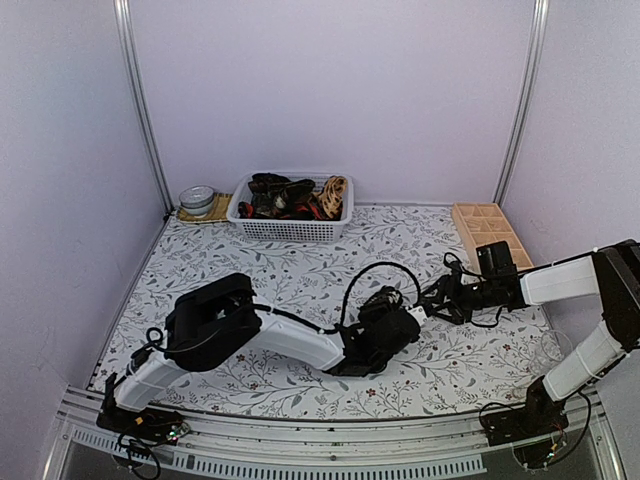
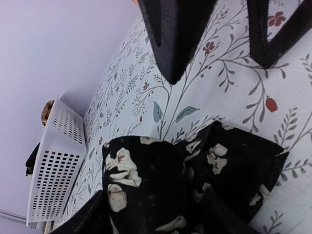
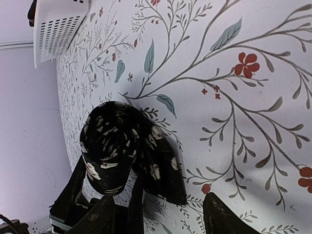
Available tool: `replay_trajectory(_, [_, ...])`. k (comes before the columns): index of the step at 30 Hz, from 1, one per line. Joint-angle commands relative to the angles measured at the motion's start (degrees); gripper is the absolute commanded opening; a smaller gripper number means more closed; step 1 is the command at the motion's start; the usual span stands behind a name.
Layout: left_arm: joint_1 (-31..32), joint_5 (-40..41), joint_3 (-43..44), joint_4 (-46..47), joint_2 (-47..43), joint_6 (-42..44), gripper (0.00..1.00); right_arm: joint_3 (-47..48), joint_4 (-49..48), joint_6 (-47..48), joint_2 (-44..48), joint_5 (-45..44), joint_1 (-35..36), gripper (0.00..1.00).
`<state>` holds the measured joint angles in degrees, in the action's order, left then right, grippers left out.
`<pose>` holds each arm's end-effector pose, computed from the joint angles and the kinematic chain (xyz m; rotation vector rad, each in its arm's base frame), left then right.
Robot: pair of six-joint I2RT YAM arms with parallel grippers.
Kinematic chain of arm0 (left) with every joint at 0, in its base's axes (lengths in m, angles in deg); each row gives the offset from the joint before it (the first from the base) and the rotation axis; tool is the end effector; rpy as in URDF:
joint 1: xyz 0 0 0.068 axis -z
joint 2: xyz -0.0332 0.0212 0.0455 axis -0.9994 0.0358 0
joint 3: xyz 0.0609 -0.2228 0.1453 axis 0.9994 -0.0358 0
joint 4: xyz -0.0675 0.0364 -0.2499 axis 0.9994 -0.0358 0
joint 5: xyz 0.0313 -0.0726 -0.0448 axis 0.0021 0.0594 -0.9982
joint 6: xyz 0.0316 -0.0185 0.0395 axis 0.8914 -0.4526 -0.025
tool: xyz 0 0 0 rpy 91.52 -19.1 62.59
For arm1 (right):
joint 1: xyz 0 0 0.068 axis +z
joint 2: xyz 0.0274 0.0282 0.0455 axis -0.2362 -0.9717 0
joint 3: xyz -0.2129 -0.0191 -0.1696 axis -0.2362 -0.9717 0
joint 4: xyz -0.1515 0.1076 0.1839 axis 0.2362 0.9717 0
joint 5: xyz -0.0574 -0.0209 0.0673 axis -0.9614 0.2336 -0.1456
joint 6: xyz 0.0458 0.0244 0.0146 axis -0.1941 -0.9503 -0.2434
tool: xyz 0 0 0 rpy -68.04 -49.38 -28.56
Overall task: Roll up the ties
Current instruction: Roll the tie at the center of the board.
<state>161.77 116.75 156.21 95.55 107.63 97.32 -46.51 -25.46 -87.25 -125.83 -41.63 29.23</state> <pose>0.1706 -0.4879 0.0882 1.0700 1.6048 0.3796 0.2501 0.0903 0.1401 0.3488 2.5531 1.1649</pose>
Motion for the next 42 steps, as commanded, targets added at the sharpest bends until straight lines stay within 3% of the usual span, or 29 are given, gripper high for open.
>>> replay_trajectory(1, [0.8,-3.7,0.0,-2.9,-2.5,-2.5,0.67,-0.4,-3.2,-1.3,0.7,2.0,-0.3,0.61])
replay_trajectory(10, [0.6,-7.0,-1.8,-2.9,-6.3,-4.9,0.77,0.1,-6.6,-3.5,-2.2,3.9,-0.4,0.61])
replay_trajectory(17, [0.0,-11.0,-3.3,-3.5,-9.8,-8.4,0.91,0.5,-7.8,-4.4,-3.4,4.5,-0.2,0.61])
replay_trajectory(19, [-0.3,-12.5,-3.9,-3.3,-10.8,-9.6,0.99,0.7,-8.0,-4.5,-3.6,4.4,0.0,0.61])
replay_trajectory(31, [-2.5,-22.5,-8.8,-3.5,-19.2,-18.2,1.00,3.1,-9.2,-6.3,-6.0,5.5,1.6,0.61])
replay_trajectory(39, [-7.7,-34.7,-15.3,-7.4,-32.0,-31.1,1.00,5.6,-6.7,-6.5,-5.3,4.4,4.8,0.63])
replay_trajectory(42, [-11.7,-39.4,-16.9,-9.5,-34.6,-36.4,0.98,6.4,-5.7,-6.4,-5.9,3.2,6.7,0.68])
